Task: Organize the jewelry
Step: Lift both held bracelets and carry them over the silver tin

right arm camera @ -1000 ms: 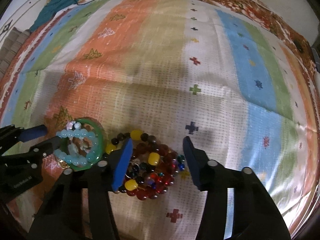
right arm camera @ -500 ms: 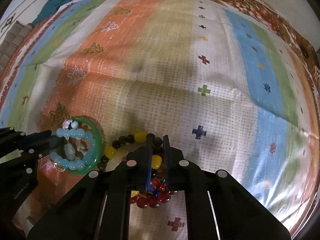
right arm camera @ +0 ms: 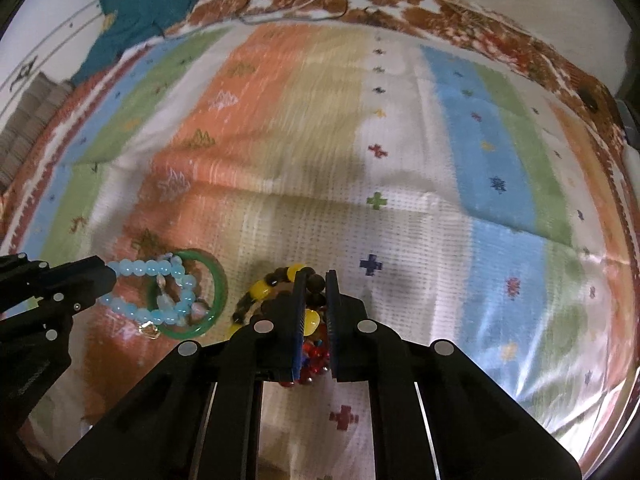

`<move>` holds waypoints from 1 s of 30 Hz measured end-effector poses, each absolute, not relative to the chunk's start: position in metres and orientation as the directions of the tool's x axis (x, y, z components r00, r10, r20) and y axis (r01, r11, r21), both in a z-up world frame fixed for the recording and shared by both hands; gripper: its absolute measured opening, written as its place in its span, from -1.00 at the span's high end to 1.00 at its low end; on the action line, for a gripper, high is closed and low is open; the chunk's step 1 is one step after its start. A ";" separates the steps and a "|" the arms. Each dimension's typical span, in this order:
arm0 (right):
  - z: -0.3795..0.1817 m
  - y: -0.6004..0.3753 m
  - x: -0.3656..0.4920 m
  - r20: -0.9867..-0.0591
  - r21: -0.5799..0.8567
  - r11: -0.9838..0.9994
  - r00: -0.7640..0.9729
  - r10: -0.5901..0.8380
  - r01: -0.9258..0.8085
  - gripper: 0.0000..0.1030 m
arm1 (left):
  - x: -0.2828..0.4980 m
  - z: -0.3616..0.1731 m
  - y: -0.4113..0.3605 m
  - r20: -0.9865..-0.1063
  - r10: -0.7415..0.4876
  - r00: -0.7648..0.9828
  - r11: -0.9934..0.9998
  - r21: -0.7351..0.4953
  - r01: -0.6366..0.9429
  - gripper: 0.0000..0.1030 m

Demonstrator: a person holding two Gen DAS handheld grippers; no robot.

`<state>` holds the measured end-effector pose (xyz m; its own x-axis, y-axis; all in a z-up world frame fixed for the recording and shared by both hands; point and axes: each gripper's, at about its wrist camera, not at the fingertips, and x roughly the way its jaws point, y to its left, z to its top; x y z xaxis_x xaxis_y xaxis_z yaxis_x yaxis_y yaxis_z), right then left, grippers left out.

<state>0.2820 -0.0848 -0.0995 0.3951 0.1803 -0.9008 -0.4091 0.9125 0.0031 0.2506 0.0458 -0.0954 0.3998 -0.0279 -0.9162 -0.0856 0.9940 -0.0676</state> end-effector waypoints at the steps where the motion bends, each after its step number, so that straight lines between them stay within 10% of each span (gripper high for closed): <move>1: -0.096 -0.087 0.280 -0.898 0.008 0.915 0.400 0.184 -0.404 0.80 | 0.249 -0.092 0.045 -0.914 -0.030 0.405 0.994 -0.070 -0.085 0.79; 30: -0.012 -0.115 0.205 -0.771 0.061 0.900 0.552 0.317 -0.431 0.80 | 0.180 -0.017 0.030 -0.831 -0.089 0.549 0.987 -0.147 -0.062 0.79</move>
